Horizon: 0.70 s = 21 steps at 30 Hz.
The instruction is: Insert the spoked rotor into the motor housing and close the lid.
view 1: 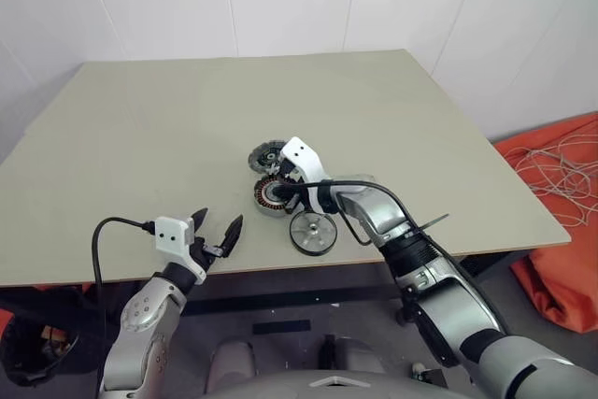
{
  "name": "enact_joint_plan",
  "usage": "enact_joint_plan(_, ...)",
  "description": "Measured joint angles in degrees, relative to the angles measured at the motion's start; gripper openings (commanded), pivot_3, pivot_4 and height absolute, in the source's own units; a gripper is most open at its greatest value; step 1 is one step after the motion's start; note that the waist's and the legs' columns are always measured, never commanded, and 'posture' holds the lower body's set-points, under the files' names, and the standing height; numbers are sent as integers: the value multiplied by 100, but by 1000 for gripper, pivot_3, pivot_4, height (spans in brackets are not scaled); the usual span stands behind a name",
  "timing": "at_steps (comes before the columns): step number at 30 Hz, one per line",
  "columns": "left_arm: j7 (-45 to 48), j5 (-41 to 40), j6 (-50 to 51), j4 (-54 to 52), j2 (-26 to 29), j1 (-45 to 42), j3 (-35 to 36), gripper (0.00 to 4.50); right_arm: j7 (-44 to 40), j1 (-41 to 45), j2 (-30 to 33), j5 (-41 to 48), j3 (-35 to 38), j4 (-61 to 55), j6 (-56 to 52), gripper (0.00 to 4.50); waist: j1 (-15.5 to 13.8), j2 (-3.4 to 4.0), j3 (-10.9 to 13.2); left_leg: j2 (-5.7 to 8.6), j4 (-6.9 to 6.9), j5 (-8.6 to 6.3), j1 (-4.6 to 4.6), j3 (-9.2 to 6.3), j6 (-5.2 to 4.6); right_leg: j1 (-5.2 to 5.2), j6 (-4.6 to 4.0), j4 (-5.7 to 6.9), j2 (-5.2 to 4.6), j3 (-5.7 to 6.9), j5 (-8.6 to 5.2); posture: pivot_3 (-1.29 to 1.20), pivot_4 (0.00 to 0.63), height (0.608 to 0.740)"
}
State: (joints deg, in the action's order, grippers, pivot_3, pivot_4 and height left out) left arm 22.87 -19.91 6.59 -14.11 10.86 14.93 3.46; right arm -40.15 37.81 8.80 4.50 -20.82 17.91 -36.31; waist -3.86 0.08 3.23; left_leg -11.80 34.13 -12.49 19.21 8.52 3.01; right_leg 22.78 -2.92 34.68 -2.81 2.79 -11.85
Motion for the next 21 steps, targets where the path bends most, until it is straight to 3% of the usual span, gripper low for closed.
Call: enact_joint_plan(21,17,14,-26,43,0,-24,-4,4500,-467,-7,235,-1,-20,-193,-50,18,-2,0,0,0,-2,0,5,0,0,3,-4,1,0,0,-2,0,0,740)
